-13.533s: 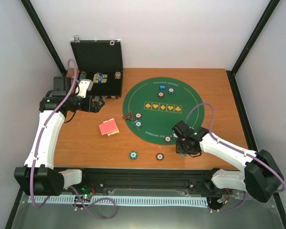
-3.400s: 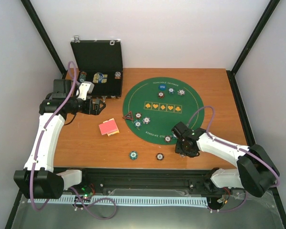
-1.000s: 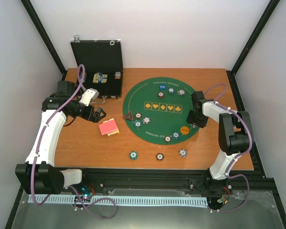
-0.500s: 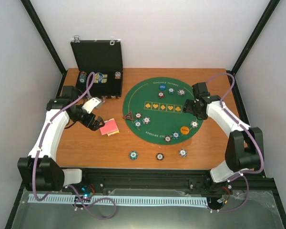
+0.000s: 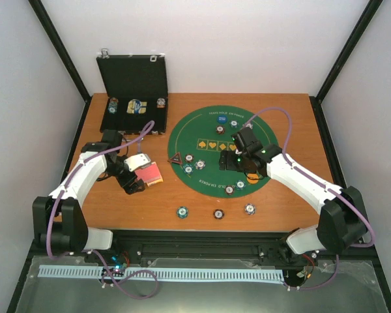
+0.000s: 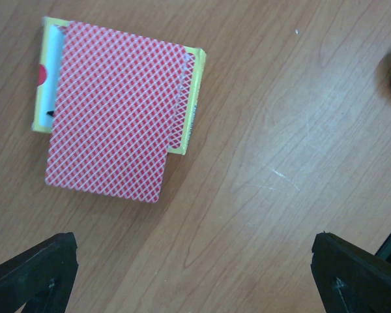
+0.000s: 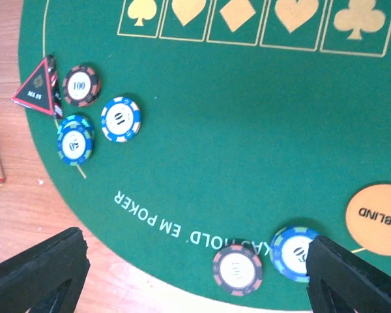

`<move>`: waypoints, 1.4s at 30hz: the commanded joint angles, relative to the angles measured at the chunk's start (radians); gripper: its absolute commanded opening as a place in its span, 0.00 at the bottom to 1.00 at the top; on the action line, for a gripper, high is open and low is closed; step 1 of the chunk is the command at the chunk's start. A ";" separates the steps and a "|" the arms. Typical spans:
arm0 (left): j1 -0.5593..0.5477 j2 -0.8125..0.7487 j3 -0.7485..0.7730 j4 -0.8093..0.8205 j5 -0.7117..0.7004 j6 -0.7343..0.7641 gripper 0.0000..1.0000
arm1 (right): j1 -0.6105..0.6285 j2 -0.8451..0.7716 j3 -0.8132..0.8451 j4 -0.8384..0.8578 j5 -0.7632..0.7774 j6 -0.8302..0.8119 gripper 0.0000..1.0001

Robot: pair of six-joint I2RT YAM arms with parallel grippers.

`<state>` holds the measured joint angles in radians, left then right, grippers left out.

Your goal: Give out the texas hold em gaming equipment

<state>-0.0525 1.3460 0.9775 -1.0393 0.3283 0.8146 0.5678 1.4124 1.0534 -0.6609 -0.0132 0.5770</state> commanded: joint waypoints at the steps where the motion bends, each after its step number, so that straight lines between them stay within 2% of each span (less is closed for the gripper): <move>1: -0.049 0.028 -0.012 0.089 -0.077 0.096 1.00 | 0.031 -0.061 -0.026 0.035 -0.040 0.040 0.94; 3: -0.053 0.054 -0.007 0.117 -0.094 0.084 1.00 | 0.048 -0.073 -0.029 0.034 -0.044 0.037 0.99; 6: -0.058 0.069 -0.007 0.145 -0.108 0.086 1.00 | 0.066 -0.082 -0.035 0.034 -0.048 0.040 1.00; 13: -0.064 0.083 -0.007 0.166 -0.119 0.148 1.00 | 0.080 -0.072 -0.058 0.062 -0.111 0.034 1.00; 21: -0.070 0.145 0.003 0.171 -0.137 0.207 1.00 | 0.125 -0.048 -0.048 0.049 -0.077 0.044 1.00; 42: -0.094 0.199 0.001 0.249 -0.161 0.235 1.00 | 0.188 -0.091 -0.094 0.044 -0.041 0.087 1.00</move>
<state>-0.1379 1.5402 0.9611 -0.8154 0.1642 1.0088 0.7429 1.3560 0.9730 -0.6235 -0.0788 0.6483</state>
